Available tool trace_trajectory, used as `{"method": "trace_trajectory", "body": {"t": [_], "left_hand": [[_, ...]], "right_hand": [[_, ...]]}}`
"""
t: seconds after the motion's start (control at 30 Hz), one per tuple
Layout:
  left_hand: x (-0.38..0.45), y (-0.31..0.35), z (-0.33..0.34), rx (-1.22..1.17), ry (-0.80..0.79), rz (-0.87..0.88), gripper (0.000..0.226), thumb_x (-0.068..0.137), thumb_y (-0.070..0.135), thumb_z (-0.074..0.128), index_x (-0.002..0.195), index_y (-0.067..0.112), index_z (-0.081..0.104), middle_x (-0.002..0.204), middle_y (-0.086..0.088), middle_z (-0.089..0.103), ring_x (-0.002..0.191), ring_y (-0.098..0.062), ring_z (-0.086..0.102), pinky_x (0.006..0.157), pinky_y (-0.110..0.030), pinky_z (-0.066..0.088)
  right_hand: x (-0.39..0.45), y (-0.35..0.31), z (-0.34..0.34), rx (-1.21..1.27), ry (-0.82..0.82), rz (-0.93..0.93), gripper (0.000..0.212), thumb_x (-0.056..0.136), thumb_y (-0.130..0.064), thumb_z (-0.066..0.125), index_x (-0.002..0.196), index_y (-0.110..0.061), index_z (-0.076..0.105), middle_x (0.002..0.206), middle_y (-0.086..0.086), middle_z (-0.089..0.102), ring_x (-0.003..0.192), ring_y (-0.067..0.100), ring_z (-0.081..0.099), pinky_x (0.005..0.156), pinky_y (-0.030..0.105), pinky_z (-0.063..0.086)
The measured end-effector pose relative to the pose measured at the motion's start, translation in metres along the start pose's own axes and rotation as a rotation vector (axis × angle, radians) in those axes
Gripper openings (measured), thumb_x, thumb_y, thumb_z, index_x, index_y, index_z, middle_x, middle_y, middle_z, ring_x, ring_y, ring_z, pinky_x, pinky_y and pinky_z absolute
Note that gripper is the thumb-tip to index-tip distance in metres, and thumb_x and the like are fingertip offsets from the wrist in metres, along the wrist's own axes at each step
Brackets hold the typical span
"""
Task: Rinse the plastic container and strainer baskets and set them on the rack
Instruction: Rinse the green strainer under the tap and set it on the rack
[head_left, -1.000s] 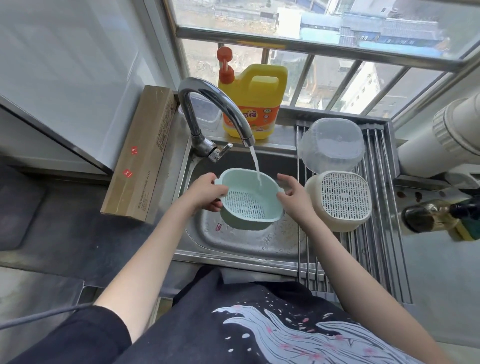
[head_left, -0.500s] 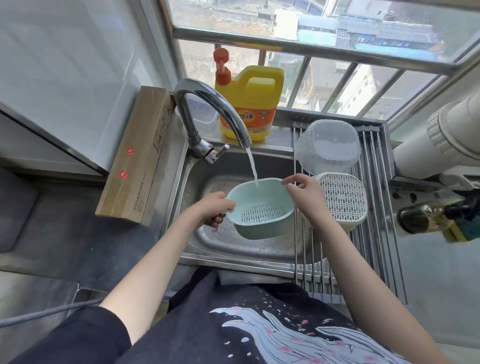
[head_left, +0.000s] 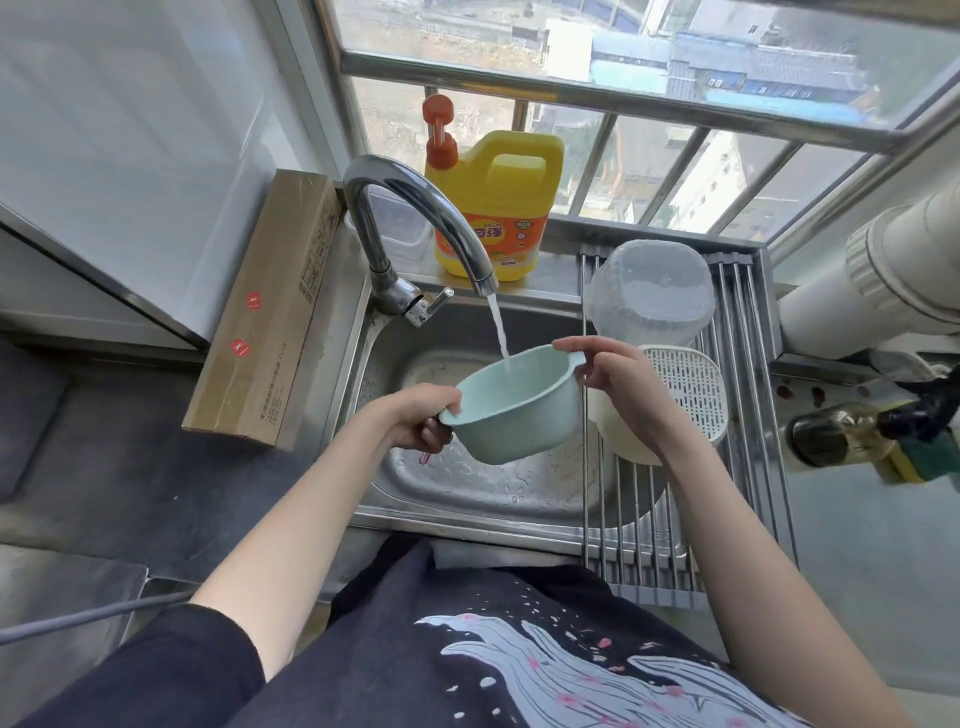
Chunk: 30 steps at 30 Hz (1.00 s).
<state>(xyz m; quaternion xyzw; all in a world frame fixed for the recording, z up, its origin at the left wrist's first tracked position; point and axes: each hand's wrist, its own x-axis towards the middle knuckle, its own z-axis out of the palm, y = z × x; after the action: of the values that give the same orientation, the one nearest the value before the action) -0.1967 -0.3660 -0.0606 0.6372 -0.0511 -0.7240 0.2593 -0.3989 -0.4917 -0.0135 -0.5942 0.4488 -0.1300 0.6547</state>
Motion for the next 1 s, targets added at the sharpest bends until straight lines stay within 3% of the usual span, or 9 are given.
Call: {"method": "trace_trajectory", "body": {"t": [0.13,0.23,0.33,0.43,0.5,0.67,0.77,0.87,1.0], "left_hand": [[-0.006,-0.004,-0.007,0.111,-0.279,-0.229,0.034,0.087,0.005,0.028,0.055,0.017,0.033,0.042,0.007,0.027,0.031,0.000,0.013,0.029,-0.009,0.012],[-0.011,-0.010,-0.012,0.236,-0.430,-0.357,0.025,0.068,0.009,0.036,0.045,0.020,0.035,0.040,0.009,0.028,0.041,-0.004,0.005,0.028,-0.008,0.013],[-0.011,-0.015,-0.016,0.285,-0.540,-0.463,0.022,0.067,0.012,0.041,0.046,0.019,0.041,0.037,0.010,0.031,0.040,-0.005,0.005,0.027,-0.008,0.014],[-0.011,-0.019,-0.020,0.249,-0.504,-0.484,0.023,0.077,0.020,0.032,0.056,0.016,0.041,0.039,0.009,0.031,0.036,-0.003,0.008,0.026,-0.009,0.016],[-0.012,-0.021,-0.020,0.239,-0.449,-0.450,0.024,0.078,0.028,0.035,0.065,0.012,0.048,0.043,0.008,0.033,0.031,0.000,0.019,0.029,-0.010,0.018],[-0.014,-0.031,-0.022,0.233,-0.323,-0.335,0.088,0.089,0.064,0.011,0.098,0.000,0.072,0.081,-0.008,0.065,0.060,-0.013,0.062,0.050,-0.019,0.051],[-0.015,-0.037,-0.014,0.262,-0.144,-0.138,0.074,0.093,0.060,0.016,0.110,0.006,0.065,0.107,-0.015,0.067,0.089,-0.027,0.067,0.070,-0.034,0.058],[-0.003,-0.038,-0.010,-0.113,-0.108,0.054,0.086,0.087,0.076,0.012,0.120,0.014,0.062,0.117,-0.018,0.065,0.110,-0.032,0.061,0.082,-0.041,0.053],[-0.010,-0.021,-0.003,-0.443,-0.177,0.245,0.071,0.096,0.062,0.018,0.111,0.014,0.068,0.104,-0.013,0.068,0.093,-0.024,0.066,0.078,-0.034,0.053]], "right_hand": [[0.005,-0.003,-0.008,-0.158,-0.193,-0.011,0.041,0.078,-0.013,0.052,0.116,-0.018,0.066,0.097,-0.008,0.067,0.088,0.004,0.059,0.082,0.023,0.045],[0.006,-0.004,-0.010,-0.201,-0.329,0.025,0.033,0.082,-0.028,0.058,0.114,-0.025,0.066,0.107,-0.007,0.067,0.094,0.006,0.059,0.087,0.027,0.046],[0.007,0.002,-0.002,-0.270,-0.297,0.094,0.033,0.088,-0.051,0.056,0.107,-0.026,0.065,0.096,-0.006,0.064,0.088,0.010,0.057,0.082,0.027,0.047],[0.011,0.008,0.010,-0.293,-0.166,0.133,0.041,0.093,-0.056,0.045,0.092,-0.019,0.062,0.076,-0.007,0.053,0.072,0.010,0.049,0.067,0.024,0.041],[0.015,0.015,0.015,-0.336,-0.102,0.163,0.045,0.092,-0.059,0.043,0.085,-0.018,0.060,0.067,-0.005,0.046,0.062,0.012,0.043,0.057,0.024,0.036],[0.019,0.028,0.019,-0.435,0.005,0.275,0.053,0.092,-0.061,0.041,0.077,-0.014,0.057,0.058,0.001,0.045,0.048,0.014,0.039,0.044,0.021,0.033],[0.019,0.040,0.019,-0.477,-0.037,0.355,0.051,0.096,-0.052,0.041,0.065,-0.014,0.051,0.052,0.001,0.043,0.041,0.013,0.034,0.040,0.018,0.029],[0.014,0.052,0.022,-0.285,-0.086,0.517,0.037,0.096,-0.027,0.045,0.061,-0.017,0.041,0.050,0.000,0.037,0.035,0.009,0.025,0.040,0.015,0.020],[0.007,0.067,0.035,-0.010,-0.135,0.631,0.038,0.091,-0.006,0.038,0.056,-0.020,0.036,0.041,-0.005,0.036,0.033,0.006,0.023,0.041,0.014,0.018]]}}
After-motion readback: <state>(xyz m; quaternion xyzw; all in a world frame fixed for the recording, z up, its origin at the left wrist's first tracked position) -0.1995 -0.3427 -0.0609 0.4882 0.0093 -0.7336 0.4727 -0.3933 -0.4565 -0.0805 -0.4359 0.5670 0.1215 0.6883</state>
